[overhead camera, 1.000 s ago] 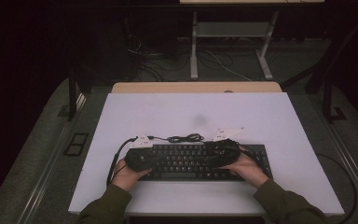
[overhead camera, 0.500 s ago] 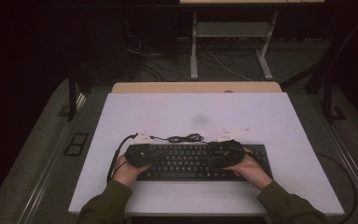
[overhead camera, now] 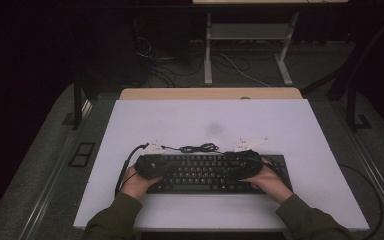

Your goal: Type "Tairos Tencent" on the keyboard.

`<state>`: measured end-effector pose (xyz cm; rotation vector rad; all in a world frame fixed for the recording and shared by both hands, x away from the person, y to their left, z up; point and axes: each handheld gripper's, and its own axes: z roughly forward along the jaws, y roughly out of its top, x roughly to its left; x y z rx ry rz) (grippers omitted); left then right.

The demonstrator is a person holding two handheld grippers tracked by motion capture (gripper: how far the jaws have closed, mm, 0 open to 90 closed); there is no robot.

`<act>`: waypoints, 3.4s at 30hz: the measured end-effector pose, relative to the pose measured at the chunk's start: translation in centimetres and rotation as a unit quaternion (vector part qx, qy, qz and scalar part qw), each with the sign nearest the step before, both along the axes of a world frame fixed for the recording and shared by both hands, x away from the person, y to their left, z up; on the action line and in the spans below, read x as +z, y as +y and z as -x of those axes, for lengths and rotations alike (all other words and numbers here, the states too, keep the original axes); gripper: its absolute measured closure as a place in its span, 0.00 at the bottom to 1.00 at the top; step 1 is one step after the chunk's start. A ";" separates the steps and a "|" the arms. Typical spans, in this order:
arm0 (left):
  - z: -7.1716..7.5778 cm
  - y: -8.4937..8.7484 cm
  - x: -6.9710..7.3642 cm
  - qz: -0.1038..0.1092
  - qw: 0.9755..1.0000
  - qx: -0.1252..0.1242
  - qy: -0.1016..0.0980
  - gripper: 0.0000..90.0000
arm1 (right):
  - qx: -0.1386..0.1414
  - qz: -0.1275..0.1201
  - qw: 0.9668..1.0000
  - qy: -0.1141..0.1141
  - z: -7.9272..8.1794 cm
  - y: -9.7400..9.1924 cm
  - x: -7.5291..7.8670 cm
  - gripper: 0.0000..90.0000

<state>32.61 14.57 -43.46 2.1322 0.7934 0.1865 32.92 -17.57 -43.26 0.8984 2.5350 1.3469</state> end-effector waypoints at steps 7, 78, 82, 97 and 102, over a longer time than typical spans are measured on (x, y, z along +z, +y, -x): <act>0.0 0.0 0.0 -0.002 1.000 -0.002 0.000 0.99 | 0.000 0.000 1.000 -0.001 0.0 0.0 0.0 0.29; 2.8 1.3 0.2 0.033 0.999 0.018 0.002 0.36 | 0.109 -0.019 0.993 0.035 0.0 3.8 -0.2 0.99; 3.0 1.6 0.1 0.033 0.999 0.024 0.001 0.32 | 0.121 -0.013 0.992 0.039 0.1 4.5 -0.3 0.99; 3.4 2.0 0.1 0.030 0.999 0.033 -0.005 0.28 | 0.147 0.002 0.988 0.043 0.4 6.0 -0.7 0.99; 3.4 2.0 0.1 0.027 0.999 0.039 -0.011 0.21 | 0.149 0.006 0.988 0.048 0.5 6.3 -0.9 0.99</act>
